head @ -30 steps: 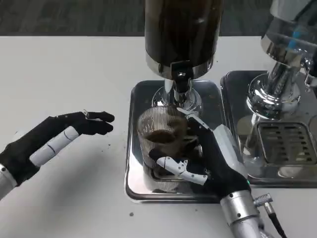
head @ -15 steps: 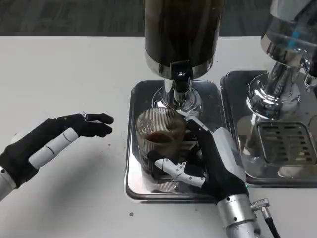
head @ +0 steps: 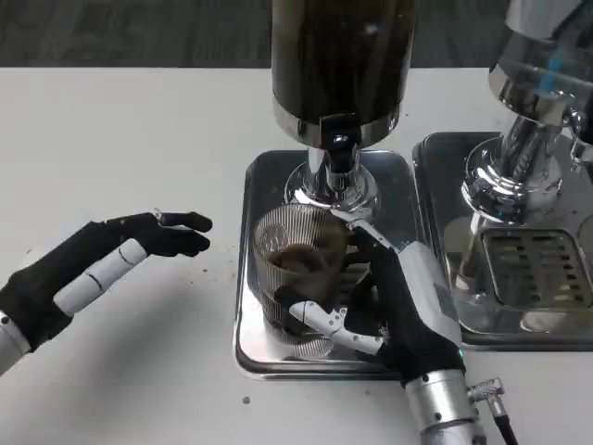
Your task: Grasp the cup under the faucet to collect the drink, then remove the cup.
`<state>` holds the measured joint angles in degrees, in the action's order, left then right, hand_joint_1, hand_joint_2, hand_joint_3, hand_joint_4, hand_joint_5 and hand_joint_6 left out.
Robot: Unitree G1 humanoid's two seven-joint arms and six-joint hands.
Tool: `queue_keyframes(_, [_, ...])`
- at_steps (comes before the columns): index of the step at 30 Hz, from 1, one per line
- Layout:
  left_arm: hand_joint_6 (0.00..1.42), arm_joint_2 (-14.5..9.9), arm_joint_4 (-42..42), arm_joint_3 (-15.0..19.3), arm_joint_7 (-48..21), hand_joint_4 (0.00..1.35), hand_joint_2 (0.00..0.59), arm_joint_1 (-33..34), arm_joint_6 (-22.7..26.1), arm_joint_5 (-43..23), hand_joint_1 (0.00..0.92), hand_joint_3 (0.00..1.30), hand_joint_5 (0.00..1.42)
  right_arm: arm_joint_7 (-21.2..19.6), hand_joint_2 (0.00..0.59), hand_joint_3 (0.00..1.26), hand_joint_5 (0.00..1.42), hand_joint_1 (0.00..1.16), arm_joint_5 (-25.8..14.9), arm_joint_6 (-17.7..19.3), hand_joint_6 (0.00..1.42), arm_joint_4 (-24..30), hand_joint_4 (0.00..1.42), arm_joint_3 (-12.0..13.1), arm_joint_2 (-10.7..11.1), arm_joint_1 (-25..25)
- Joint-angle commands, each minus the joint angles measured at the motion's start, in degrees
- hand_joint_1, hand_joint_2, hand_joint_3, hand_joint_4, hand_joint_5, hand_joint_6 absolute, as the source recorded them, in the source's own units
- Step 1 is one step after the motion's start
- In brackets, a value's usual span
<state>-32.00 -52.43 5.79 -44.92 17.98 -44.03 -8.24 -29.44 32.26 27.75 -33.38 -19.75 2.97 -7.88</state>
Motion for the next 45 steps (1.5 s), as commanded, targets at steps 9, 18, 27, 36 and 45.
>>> queue_keyframes(9, [0.23, -0.48, -0.51, -0.33, -0.13, 0.34, 0.169, 0.08, 0.47, 1.03, 0.0, 0.33, 0.31, -2.98, 0.238, 0.37, 0.6, 0.57, 0.28, 0.8, 1.0, -0.9, 0.48, -0.01, 0.1, 1.67])
queue_keyframes(18, [0.23, -0.2, -0.59, -0.51, -0.3, 0.34, 0.166, -0.01, 0.53, 1.0, 0.0, 0.33, 0.31, -4.75, 0.239, 0.38, 0.61, 0.57, 0.59, 1.74, 1.02, 0.15, 0.5, 0.07, 0.44, 2.7])
queue_keyframes(27, [0.23, 0.0, -0.74, -0.72, -0.52, 0.34, 0.166, -0.05, 0.57, 0.98, 0.0, 0.32, 0.31, -5.28, 0.241, 0.4, 0.62, 0.57, 0.55, 2.38, 1.02, 1.05, 0.5, 0.24, 0.69, 3.35])
queue_keyframes(36, [0.23, 0.18, -1.0, -0.91, -0.62, 0.34, 0.167, -0.34, 0.53, 1.03, 0.0, 0.32, 0.31, -5.82, 0.242, 0.4, 0.62, 0.57, 0.36, 3.67, 1.02, 1.22, 0.51, 0.34, 0.53, 3.19])
queue_keyframes(45, [0.23, 0.48, -1.48, -1.18, -0.89, 0.34, 0.171, -0.53, 0.33, 0.95, 0.0, 0.32, 0.31, -5.82, 0.236, 0.41, 0.64, 0.56, -0.01, 4.42, 1.02, 1.51, 0.52, 0.54, 0.08, 2.47])
